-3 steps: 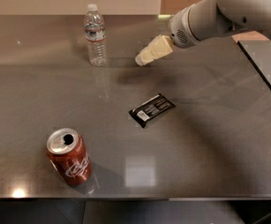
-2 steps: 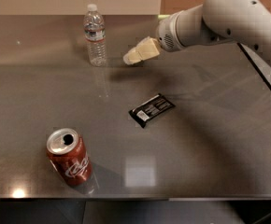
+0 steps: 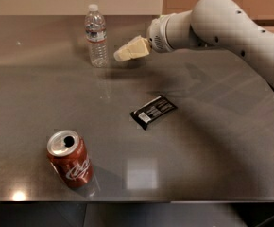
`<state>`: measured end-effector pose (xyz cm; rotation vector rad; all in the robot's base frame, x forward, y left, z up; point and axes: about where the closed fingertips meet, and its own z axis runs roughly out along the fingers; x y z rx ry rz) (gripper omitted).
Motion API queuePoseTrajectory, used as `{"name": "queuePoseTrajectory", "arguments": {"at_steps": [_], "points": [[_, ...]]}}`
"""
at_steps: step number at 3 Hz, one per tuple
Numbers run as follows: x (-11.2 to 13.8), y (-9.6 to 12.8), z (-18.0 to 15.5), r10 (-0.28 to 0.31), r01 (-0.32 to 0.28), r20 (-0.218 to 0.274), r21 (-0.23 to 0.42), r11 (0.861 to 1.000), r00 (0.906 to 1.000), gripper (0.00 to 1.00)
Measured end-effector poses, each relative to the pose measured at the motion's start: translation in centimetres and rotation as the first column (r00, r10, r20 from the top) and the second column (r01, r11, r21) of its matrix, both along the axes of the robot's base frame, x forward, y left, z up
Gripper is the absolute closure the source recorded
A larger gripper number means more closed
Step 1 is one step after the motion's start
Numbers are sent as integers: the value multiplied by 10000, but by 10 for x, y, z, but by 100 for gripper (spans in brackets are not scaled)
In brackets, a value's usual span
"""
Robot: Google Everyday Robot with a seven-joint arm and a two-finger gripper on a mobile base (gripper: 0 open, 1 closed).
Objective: Move water bottle near rxbar chocolate
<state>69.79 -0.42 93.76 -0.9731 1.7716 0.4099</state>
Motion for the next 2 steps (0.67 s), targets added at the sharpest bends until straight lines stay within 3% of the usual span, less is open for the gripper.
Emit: {"name": "queuePoseTrajectory", "arguments": {"at_steps": [2], "points": [[14, 12, -3, 178, -174, 186, -246, 9995, 9997, 0]]}}
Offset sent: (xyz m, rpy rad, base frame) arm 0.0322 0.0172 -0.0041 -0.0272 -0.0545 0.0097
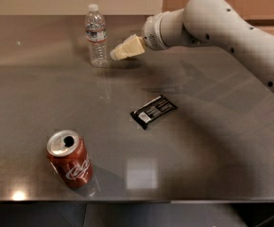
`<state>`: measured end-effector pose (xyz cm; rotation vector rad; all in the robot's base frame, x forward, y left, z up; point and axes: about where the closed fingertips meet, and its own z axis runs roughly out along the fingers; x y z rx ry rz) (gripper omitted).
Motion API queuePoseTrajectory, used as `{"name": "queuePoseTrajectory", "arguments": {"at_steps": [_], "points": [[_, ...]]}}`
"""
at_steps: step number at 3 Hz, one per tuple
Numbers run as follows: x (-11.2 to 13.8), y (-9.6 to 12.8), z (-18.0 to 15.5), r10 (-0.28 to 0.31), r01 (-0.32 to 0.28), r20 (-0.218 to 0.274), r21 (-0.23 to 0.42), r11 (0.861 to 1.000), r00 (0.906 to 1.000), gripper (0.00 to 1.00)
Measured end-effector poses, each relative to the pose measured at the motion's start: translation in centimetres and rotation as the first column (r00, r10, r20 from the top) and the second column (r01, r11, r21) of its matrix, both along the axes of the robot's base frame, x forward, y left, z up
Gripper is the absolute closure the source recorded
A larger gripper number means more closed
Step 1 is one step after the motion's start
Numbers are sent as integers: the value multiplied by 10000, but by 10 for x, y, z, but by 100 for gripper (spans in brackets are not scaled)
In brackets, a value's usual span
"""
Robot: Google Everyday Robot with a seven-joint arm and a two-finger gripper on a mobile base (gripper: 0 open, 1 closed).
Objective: Move water bottle near rxbar chocolate
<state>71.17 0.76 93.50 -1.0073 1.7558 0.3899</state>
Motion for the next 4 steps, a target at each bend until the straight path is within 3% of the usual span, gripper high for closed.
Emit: {"name": "queuePoseTrajectory", "arguments": {"at_steps": [2, 4], "points": [[32, 29, -1, 56, -75, 533, 355, 9993, 9986, 0], [63, 66, -10, 63, -102, 415, 929, 9956, 9991, 0]]}}
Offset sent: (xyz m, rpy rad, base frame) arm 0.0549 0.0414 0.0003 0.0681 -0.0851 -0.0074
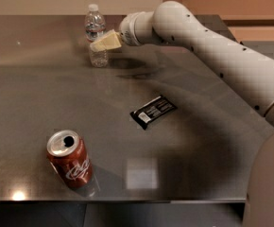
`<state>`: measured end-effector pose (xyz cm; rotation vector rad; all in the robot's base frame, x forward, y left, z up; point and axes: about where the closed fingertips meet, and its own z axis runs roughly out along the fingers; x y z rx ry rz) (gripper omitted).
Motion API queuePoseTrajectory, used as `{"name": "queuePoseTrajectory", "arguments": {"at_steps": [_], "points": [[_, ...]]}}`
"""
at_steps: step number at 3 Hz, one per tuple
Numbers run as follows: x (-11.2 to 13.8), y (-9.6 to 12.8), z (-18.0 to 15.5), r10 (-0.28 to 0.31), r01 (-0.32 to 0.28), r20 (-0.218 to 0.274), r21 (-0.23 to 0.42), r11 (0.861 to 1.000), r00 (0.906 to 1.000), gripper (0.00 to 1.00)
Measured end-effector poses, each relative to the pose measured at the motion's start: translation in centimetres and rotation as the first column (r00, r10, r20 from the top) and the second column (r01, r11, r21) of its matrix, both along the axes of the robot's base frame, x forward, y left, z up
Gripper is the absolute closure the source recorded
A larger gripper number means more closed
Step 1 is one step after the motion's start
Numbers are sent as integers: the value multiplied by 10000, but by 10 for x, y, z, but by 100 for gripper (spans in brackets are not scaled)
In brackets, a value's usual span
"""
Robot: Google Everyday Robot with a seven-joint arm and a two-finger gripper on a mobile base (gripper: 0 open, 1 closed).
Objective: Move water bottle near rxbar chocolate
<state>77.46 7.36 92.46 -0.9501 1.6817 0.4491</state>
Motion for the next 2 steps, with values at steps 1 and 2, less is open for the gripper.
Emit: {"name": "queuePoseTrajectory", "arguments": {"at_steps": [1, 2], "points": [[3, 21, -5, 279, -270, -260, 344, 9990, 9993, 0], [0, 36, -4, 672, -640, -425, 738, 9952, 9968, 4]]}}
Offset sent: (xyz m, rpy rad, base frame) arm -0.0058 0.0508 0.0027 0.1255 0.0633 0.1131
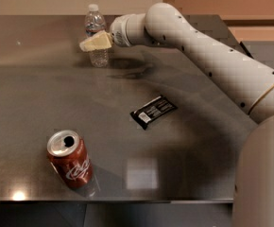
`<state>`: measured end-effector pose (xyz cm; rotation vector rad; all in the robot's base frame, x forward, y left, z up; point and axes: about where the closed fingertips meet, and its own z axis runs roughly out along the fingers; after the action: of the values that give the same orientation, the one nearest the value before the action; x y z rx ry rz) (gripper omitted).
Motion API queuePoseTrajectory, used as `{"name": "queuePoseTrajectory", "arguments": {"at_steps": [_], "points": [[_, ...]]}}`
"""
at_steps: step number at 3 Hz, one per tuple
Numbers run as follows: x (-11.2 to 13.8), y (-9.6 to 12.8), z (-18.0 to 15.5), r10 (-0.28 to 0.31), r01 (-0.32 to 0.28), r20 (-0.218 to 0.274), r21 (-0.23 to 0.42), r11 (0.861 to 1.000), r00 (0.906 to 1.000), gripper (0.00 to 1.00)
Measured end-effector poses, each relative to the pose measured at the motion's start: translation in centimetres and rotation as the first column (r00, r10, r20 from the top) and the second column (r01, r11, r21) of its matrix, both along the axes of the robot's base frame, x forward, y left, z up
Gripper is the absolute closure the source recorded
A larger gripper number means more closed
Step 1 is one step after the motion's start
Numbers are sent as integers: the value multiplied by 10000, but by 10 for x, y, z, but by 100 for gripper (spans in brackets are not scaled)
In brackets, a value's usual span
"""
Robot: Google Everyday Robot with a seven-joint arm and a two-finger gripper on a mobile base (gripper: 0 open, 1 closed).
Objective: Move water bottle near rxbar chocolate
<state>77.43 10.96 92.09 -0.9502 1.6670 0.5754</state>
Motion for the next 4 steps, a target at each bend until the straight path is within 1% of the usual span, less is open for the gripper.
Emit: {"name": "queuePoseTrajectory", "arguments": {"at_steps": [1, 2, 3, 4], "points": [[-7, 11, 5, 373, -367, -128, 431, 9984, 9992, 21], [-13, 17, 9, 613, -599, -196, 654, 9961, 9979, 45], [-18, 19, 15, 669, -656, -149, 727, 9952, 9976, 68], [-29, 11, 29, 656, -650, -48, 826, 9945, 9978, 91]]}}
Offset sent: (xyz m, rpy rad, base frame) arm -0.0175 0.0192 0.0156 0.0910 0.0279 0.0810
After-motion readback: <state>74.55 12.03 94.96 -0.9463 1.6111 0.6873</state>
